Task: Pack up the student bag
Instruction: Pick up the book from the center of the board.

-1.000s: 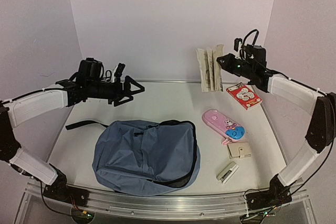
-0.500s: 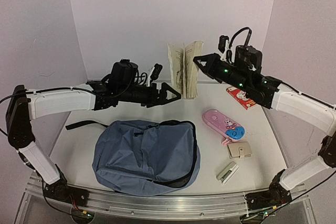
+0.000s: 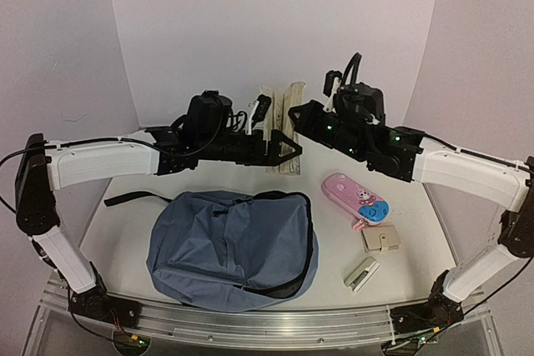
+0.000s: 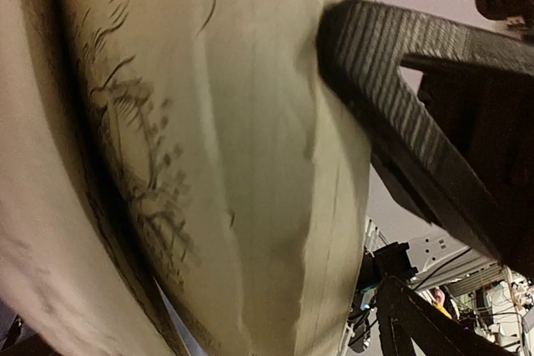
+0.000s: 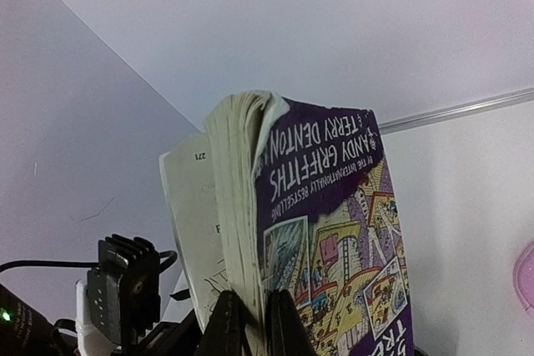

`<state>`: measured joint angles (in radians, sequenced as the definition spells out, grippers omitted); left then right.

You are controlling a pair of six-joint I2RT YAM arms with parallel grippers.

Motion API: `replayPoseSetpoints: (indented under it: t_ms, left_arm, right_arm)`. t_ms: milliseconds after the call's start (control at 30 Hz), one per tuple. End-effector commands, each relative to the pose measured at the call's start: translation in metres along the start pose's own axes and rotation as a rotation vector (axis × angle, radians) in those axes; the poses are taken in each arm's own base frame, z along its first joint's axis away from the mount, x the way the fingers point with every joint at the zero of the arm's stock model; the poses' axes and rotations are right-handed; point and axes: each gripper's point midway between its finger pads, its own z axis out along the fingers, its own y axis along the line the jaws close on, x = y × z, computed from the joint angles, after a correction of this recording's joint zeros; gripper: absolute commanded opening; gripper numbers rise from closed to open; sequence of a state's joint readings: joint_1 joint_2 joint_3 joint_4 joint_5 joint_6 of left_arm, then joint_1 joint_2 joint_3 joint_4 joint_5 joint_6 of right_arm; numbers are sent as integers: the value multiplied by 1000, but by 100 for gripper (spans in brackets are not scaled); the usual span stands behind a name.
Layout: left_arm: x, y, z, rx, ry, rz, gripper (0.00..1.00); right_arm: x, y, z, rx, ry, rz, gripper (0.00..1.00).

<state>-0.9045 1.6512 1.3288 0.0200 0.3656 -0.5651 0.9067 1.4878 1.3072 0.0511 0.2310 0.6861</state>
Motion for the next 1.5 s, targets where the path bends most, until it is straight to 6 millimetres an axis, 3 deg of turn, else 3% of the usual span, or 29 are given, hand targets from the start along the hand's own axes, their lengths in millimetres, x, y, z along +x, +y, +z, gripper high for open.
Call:
replayPoseSetpoints:
  t_ms: [0,200,433,633,700,767,933,1000,1067,1167,1233,1333,1467]
  left_arm:
    - [-18,0,7,-100,-35,53,100]
    - [-6,20,17,-246,-8,58,94]
    - [0,26,20,-372,-19,108,60]
    - [5,30,18,-415,-17,119,21]
    - [6,29,17,-411,-16,117,9]
    - [6,29,13,-410,-19,114,1]
    - [10,22,1,-371,-3,98,0]
    - [14,18,-4,-329,26,79,0]
    - [18,14,-10,-276,57,59,0]
    - [23,11,-24,-210,82,33,0]
    - [29,3,-35,-134,112,27,0]
    - [38,-11,-54,-22,148,45,0]
    - [44,-39,-88,140,192,62,0]
  right_arm:
    - [-36,26,-5,8,-143,55,0]
    - [-32,23,2,48,-154,99,0]
    - [-29,15,8,96,-167,124,0]
    - [-26,5,10,137,-178,135,0]
    - [-23,3,10,142,-175,135,8]
    - [-24,1,8,148,-179,130,27]
    - [-40,-2,-11,160,-215,80,80]
    - [-48,-5,-18,154,-217,47,96]
    - [-51,-10,-22,136,-190,14,98]
    - [-58,-33,-22,108,-132,-24,98]
    - [-52,-42,-20,28,-42,-71,98]
    - [-35,-33,-30,-140,82,-213,98]
    - [-7,1,-66,-410,198,-354,98]
